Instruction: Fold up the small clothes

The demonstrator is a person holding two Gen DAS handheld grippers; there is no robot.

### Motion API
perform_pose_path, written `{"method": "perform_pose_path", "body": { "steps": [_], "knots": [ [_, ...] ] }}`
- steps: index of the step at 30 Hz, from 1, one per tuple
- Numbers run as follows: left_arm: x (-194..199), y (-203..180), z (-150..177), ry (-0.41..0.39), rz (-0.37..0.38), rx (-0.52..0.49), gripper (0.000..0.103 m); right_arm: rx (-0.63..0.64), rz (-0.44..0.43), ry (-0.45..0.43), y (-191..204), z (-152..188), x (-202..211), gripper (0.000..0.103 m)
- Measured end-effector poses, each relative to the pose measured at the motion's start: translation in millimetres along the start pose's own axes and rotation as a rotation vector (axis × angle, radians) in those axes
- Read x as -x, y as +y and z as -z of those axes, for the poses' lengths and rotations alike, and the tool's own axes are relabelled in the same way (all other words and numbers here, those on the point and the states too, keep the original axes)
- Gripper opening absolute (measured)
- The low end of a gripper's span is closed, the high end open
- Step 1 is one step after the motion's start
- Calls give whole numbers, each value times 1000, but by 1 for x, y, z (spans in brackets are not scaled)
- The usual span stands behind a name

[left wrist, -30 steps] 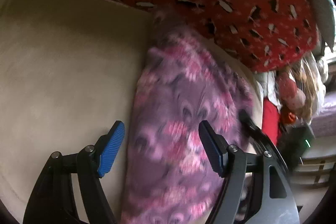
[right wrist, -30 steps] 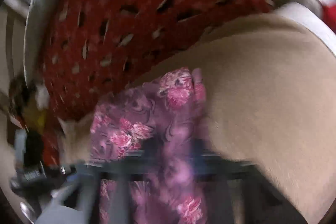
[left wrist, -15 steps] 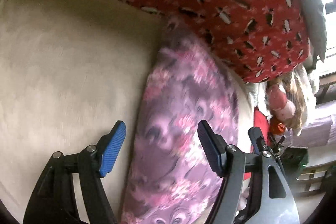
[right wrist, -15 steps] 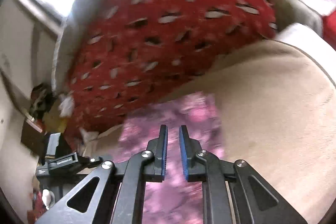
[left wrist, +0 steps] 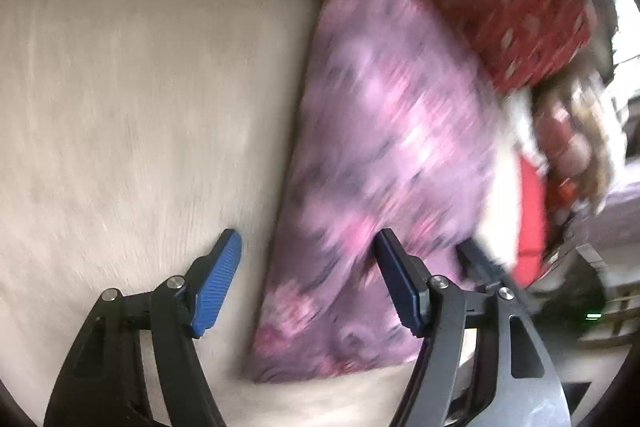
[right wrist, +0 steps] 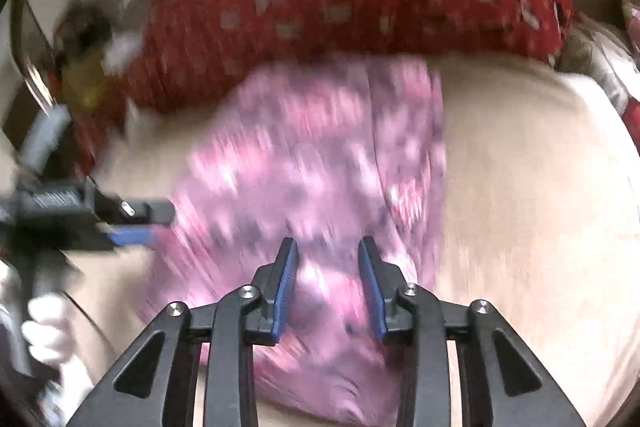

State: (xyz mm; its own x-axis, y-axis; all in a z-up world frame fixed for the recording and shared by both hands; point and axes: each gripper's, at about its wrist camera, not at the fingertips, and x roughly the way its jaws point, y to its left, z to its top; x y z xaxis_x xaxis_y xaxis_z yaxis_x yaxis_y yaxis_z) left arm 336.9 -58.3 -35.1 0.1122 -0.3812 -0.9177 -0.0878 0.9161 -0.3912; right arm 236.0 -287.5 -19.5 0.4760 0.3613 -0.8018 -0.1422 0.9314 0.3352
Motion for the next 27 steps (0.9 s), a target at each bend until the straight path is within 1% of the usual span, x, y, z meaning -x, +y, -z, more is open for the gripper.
{"method": "perform_pose_path", "body": {
  "steps": [1, 2, 3, 5, 6, 7, 8, 10, 12, 14, 15, 16, 17, 18, 19, 20, 21, 22, 24, 27],
  "knots": [
    [4, -3, 3, -27, -10, -32, 69, 17, 7, -4, 2, 1, 5, 33],
    [7, -9, 5, -32, -23, -60, 69, 6, 3, 13, 1, -3, 8, 33],
    [11, -11, 4, -19, -8, -70, 69, -17, -12, 15, -3, -7, 13, 33],
    [17, -7, -1, -11, 59, -48, 69, -124, -70, -29, -22, -15, 29, 35],
    [21, -2, -8, -18, 98, -19, 69, -211, -88, -64, -38, -19, 35, 43],
    [24, 3, -16, -24, 131, 13, 69, -273, -106, -84, -49, -22, 36, 55],
    [25, 5, -21, -24, 150, 32, 69, -358, -140, -98, -65, -22, 34, 59],
    [20, 11, -35, 0, 203, 82, 69, -438, -182, -71, -81, -20, 17, 61],
    [5, 11, -46, 49, 252, 123, 69, -464, -200, -27, -84, -21, -3, 61],
    [-3, 7, -48, 82, 273, 132, 69, -460, -211, 10, -82, -20, -21, 61],
    [-8, 4, -49, 89, 269, 131, 70, -449, -225, -14, -79, -22, -25, 65],
    [-8, 2, -50, 89, 266, 128, 74, -440, -242, -38, -76, -24, -26, 72],
    [-9, 1, -49, 86, 262, 127, 74, -435, -273, -49, -70, -29, -30, 72],
    [-8, -3, -49, 79, 251, 135, 74, -427, -277, -37, -65, -33, -35, 72],
    [-8, -10, -48, 72, 244, 139, 74, -398, -241, -28, -60, -38, -38, 68],
    [-6, -13, -48, 59, 227, 136, 70, -343, -201, -21, -51, -43, -40, 62],
    [-1, -18, -47, 38, 184, 117, 50, -300, -181, -17, -43, -46, -39, 46],
    [-1, -24, -46, 29, 169, 94, 37, -269, -161, -19, -37, -49, -37, 40],
    [11, -34, -41, -10, 138, 47, 30, -232, -144, -47, -29, -51, -23, 29],
    [30, -39, -31, -50, 118, 28, 28, -192, -124, -82, -12, -53, 2, 27]
  ]
}}
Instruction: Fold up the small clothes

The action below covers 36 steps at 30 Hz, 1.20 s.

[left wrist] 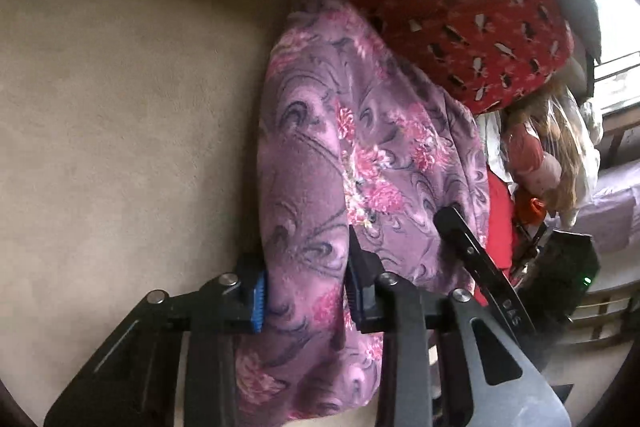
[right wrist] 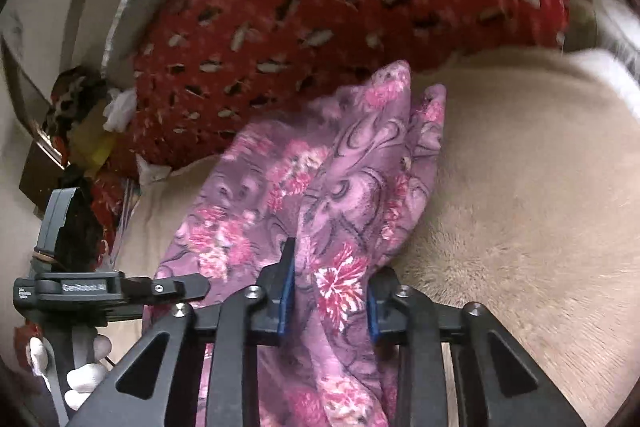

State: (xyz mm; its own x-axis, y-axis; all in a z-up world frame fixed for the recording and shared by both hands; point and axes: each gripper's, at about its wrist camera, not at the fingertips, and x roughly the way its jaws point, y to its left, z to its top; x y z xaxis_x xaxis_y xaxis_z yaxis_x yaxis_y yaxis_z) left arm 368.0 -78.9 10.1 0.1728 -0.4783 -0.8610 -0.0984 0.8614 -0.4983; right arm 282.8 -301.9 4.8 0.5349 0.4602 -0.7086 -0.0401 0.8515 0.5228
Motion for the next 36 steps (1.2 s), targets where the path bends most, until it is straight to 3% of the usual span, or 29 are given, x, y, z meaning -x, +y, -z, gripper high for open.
{"method": "perform_pose_path", "body": {
  "steps": [4, 7, 14, 18, 20, 21, 22, 24, 26, 29, 32, 36],
  "knots": [
    [42, 4, 17, -75, 0, -16, 28, 53, 2, -29, 33, 5, 26, 27],
    [75, 29, 27, -104, 13, 4, 28, 80, -28, -25, 64, 10, 36, 27],
    [121, 95, 55, -140, -15, 83, 28, 93, -97, 34, 124, 48, 18, 27],
    [121, 132, 76, -122, -36, 125, 31, 22, -147, 80, 132, 83, 0, 27],
    [113, 152, 85, -98, -81, 146, 34, -19, -138, 113, 127, 101, -11, 30],
    [107, 163, 90, -72, -97, 164, 44, -58, -108, 161, 119, 113, -22, 32],
    [105, 172, 93, -58, -81, 177, 49, -90, -77, 199, 112, 122, -30, 35],
    [107, 184, 99, -46, -41, 200, 52, -187, -112, 207, 93, 130, -29, 42],
    [116, 186, 99, -55, -24, 187, 51, -261, -120, 176, 79, 125, -16, 44],
    [130, 171, 89, -111, -50, 125, 50, -265, -65, 67, 76, 107, 6, 47],
    [130, 141, 67, -142, -92, 46, 50, -175, -65, 6, 97, 85, 10, 47],
    [112, 111, 35, -150, -185, -51, 50, 4, -14, -3, 134, 70, -7, 42]
  ]
}}
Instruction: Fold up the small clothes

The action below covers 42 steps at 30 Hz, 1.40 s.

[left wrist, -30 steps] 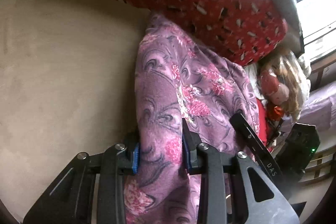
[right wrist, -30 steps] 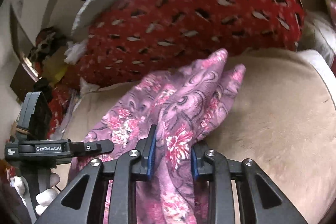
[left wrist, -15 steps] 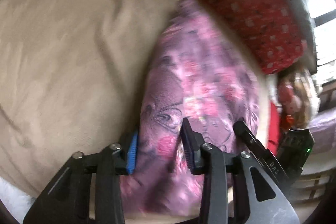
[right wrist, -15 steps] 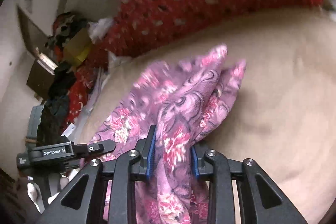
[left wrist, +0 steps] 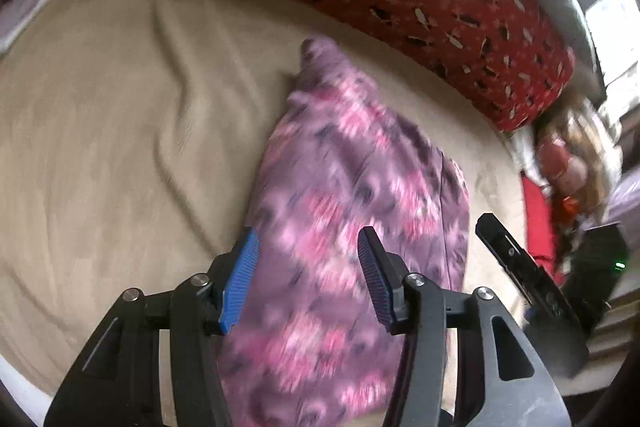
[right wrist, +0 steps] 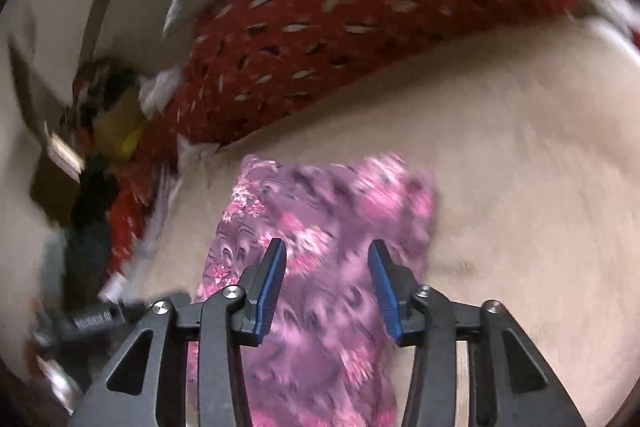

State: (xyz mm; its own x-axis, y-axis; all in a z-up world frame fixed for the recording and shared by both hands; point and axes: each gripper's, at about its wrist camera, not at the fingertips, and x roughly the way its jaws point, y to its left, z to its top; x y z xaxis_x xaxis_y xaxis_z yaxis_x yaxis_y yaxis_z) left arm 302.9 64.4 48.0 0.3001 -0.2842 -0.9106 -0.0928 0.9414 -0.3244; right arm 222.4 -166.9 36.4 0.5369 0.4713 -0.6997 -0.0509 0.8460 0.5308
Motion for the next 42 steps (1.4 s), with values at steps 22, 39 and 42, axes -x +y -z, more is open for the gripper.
{"method": "perform_pose_path", "body": {
  "steps": [22, 39, 42],
  "knots": [
    [-30, 26, 36, 88, -115, -1, 82, 43, -19, 71, -7, 48, 4, 37],
    [-9, 36, 105, 66, -231, -55, 82, 56, 109, 144, 1, 106, 35, 47],
    [-5, 39, 109, 63, -228, -57, 82, 92, 129, 130, 4, 109, 45, 47]
  ]
}}
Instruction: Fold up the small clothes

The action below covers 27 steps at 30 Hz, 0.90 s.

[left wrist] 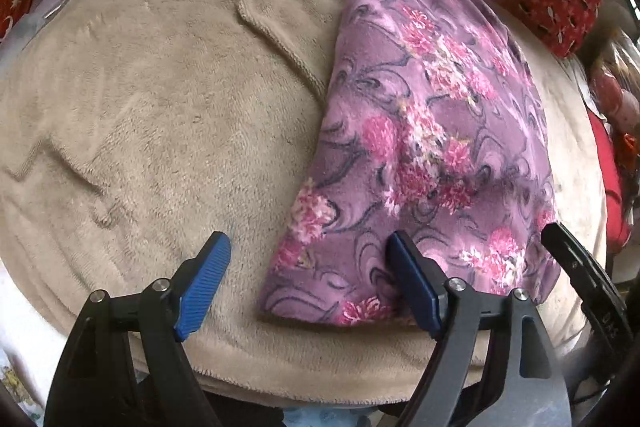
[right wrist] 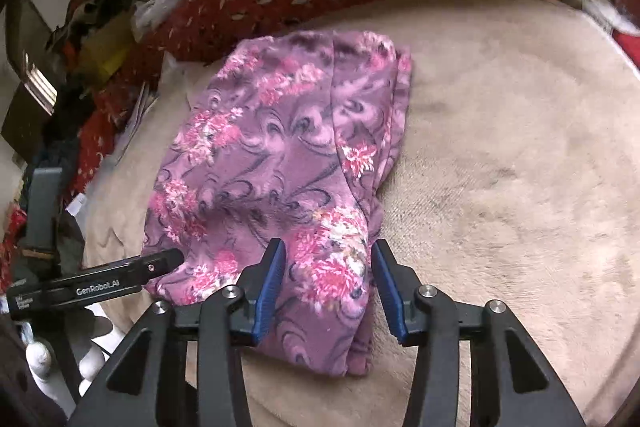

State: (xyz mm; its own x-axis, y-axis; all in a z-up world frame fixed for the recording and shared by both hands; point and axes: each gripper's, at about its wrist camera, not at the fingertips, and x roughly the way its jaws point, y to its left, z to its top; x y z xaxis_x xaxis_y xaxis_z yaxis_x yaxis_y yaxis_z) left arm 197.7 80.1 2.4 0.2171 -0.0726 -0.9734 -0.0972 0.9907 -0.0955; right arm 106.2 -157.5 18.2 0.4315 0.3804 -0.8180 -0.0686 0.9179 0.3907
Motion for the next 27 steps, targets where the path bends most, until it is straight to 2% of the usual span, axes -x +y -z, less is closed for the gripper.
{"method": "perform_pose_path", "body": {
  "steps": [4, 7, 12, 14, 16, 18, 19, 22, 24, 27],
  "knots": [
    [3, 1, 5, 1, 3, 4, 82, 17, 38, 69, 0, 11, -17, 47],
    [6, 4, 9, 2, 5, 2, 82, -5, 37, 61, 0, 11, -12, 47],
    [2, 3, 3, 6, 13, 1, 82, 6, 31, -54, 9, -2, 10, 48],
    [1, 3, 2, 7, 10, -1, 82, 16, 28, -74, 11, -5, 12, 48],
    [1, 3, 2, 8, 11, -2, 82, 36, 41, -45, 12, -4, 2, 47],
    [1, 6, 0, 11, 23, -1, 82, 72, 82, 43, 9, 3, -20, 48],
    [3, 8, -3, 13, 39, -2, 82, 70, 74, 49, 8, 5, -24, 48],
    [16, 19, -13, -21, 118, 23, 81, 31, 50, 10, 4, -3, -15, 48],
    [29, 26, -29, -67, 170, 57, 81, 23, 52, -52, 3, -19, -4, 49],
    [37, 23, -57, -95, 186, 60, 81, -18, 23, -107, 1, -51, -1, 50]
  ]
}}
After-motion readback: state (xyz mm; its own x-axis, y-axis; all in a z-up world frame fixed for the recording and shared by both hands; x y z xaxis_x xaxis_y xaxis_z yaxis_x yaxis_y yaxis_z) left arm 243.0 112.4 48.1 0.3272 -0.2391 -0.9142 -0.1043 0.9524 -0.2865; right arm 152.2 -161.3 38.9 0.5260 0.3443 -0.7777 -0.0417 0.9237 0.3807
